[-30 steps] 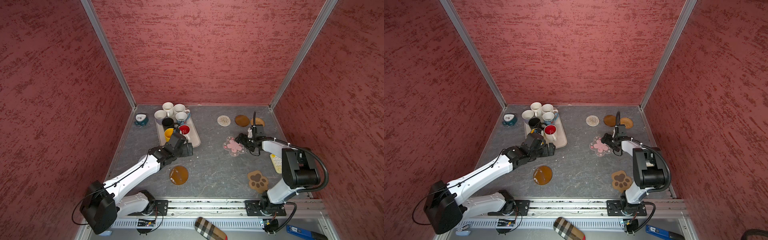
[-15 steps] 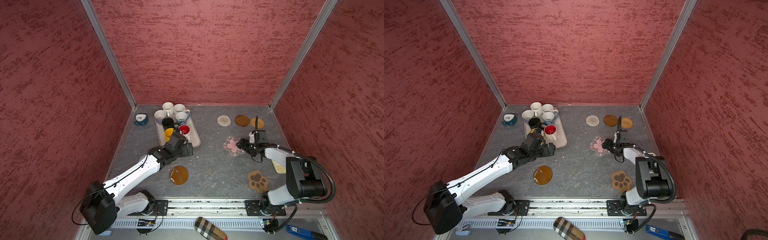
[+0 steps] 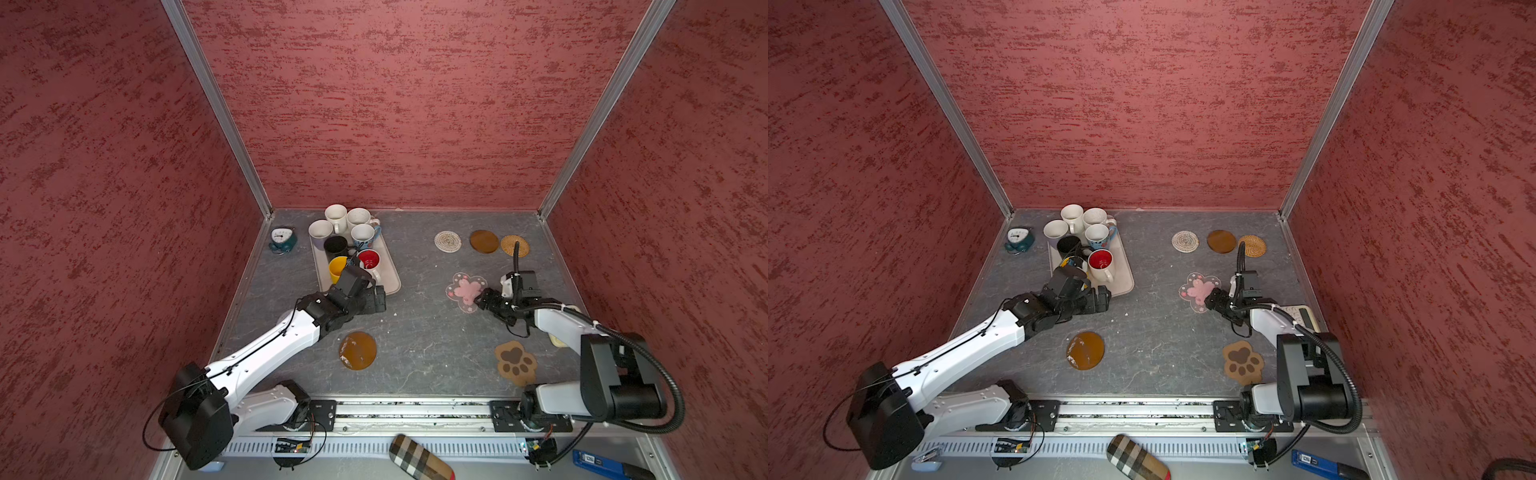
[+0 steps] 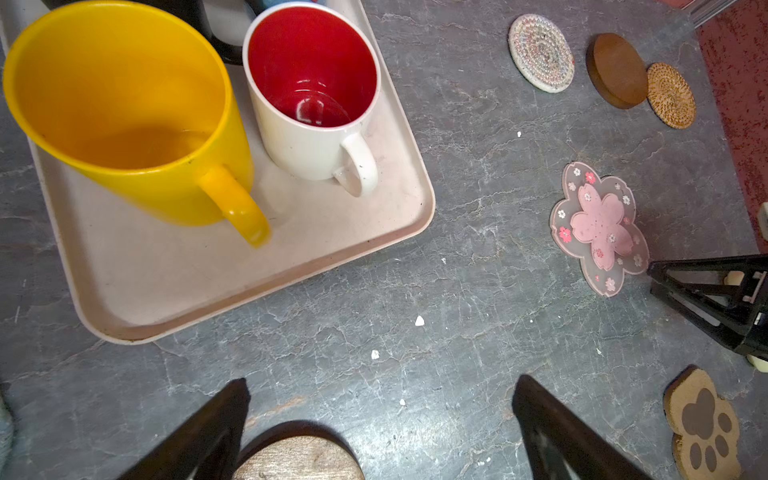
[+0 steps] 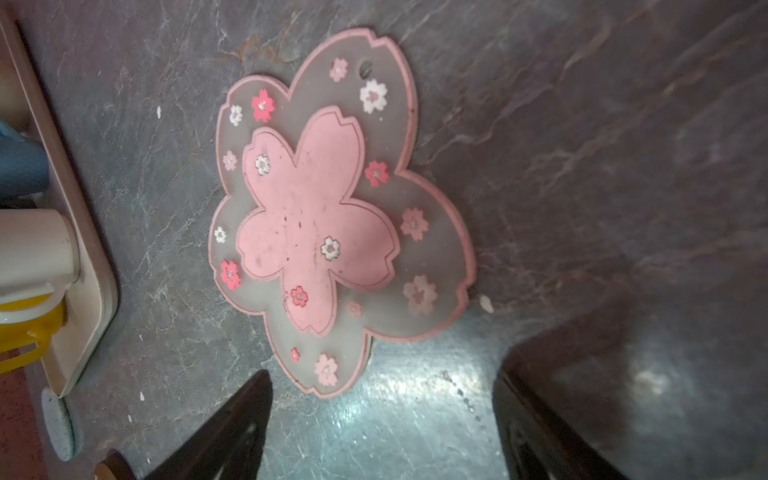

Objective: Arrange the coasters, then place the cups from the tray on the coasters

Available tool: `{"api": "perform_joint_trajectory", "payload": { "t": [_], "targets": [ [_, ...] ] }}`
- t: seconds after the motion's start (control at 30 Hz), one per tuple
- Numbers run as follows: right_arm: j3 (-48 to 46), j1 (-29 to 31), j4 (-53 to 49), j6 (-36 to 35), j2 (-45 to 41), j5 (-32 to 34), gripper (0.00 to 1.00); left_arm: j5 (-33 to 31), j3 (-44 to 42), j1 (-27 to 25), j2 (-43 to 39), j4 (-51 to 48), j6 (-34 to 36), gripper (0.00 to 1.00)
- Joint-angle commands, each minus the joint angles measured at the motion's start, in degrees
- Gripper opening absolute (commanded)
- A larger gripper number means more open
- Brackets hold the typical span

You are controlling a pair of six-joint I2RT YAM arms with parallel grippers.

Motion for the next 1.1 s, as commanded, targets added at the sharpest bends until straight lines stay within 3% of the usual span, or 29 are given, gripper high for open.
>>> {"api": "perform_joint_trajectory", "payload": {
  "t": [0.0, 0.33, 1.07],
  "targets": [
    [-0.5, 1.9, 1.9, 2.5, 1.3, -2.4, 0.82, 0.6, 0.8, -0.2, 0.2, 0.0, -0.2, 1.0],
    [2.7, 5.4, 7.2, 6.1, 9.1, -1.2, 0.66, -0.4, 0.6, -0.1, -0.5, -0.8, -0.1, 0.99],
    [13.8, 9.5, 8.9, 5.9, 21.7, -1.9, 0.63, -0.7, -1.4, 1.7, -0.5, 0.9, 0.0, 1.0]
  ]
}}
